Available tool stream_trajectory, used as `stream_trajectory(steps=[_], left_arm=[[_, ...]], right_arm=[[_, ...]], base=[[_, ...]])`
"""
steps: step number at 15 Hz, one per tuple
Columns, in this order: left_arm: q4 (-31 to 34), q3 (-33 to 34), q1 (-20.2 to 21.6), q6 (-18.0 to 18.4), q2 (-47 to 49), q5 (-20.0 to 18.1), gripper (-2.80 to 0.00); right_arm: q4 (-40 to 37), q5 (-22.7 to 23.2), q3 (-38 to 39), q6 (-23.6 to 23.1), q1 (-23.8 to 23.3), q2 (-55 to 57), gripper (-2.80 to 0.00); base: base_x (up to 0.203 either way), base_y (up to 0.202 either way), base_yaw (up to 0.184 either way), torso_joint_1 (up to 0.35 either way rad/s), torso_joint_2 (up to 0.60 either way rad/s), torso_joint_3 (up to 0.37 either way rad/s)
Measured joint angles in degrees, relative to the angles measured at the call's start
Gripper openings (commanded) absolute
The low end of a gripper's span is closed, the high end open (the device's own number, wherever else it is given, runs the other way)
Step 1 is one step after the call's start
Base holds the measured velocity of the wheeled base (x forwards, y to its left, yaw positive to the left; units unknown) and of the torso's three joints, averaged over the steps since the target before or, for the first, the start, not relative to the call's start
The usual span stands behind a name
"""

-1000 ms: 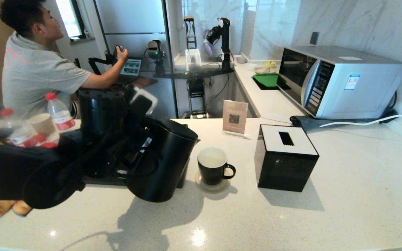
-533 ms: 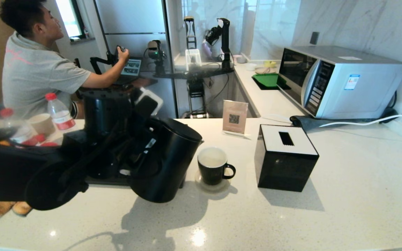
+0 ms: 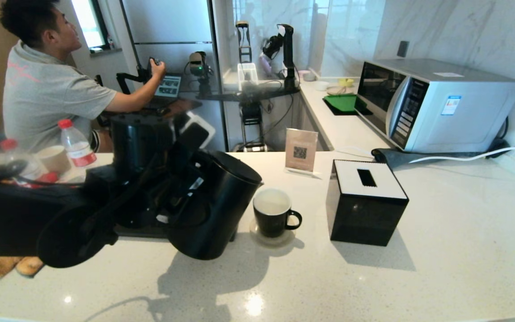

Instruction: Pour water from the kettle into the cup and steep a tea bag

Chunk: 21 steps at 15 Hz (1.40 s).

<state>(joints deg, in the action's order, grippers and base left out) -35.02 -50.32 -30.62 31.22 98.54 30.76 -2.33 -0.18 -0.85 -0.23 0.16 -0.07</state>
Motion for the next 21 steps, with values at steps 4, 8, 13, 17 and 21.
stream_trajectory(steps=[4, 8, 13, 17, 21], left_arm=[[0.9, -0.4, -0.4, 1.1, -0.1, -0.1, -2.8], [1.2, -1.1, -0.6, 1.2, -0.1, -0.1, -2.8], [1.1, -1.5, -0.6, 1.2, -0.5, 0.0, -2.8], [1.2, -1.7, -0.6, 1.1, -1.1, 0.0, -2.8], [3.7, -1.6, -0.6, 1.2, -2.4, -0.1, -2.8]], right_arm=[[0.0, 0.0, 0.0, 0.0, 0.0, 0.0, -2.8], [0.0, 0.0, 0.0, 0.0, 0.0, 0.0, -2.8], [0.0, 0.0, 0.0, 0.0, 0.0, 0.0, -2.8], [0.0, 0.0, 0.0, 0.0, 0.0, 0.0, -2.8], [0.0, 0.0, 0.0, 0.0, 0.0, 0.0, -2.8]], base=[[0.0, 0.0, 0.0, 0.0, 0.0, 0.0], [0.0, 0.0, 0.0, 0.0, 0.0, 0.0], [0.0, 0.0, 0.0, 0.0, 0.0, 0.0], [0.0, 0.0, 0.0, 0.0, 0.0, 0.0], [0.0, 0.0, 0.0, 0.0, 0.0, 0.0]])
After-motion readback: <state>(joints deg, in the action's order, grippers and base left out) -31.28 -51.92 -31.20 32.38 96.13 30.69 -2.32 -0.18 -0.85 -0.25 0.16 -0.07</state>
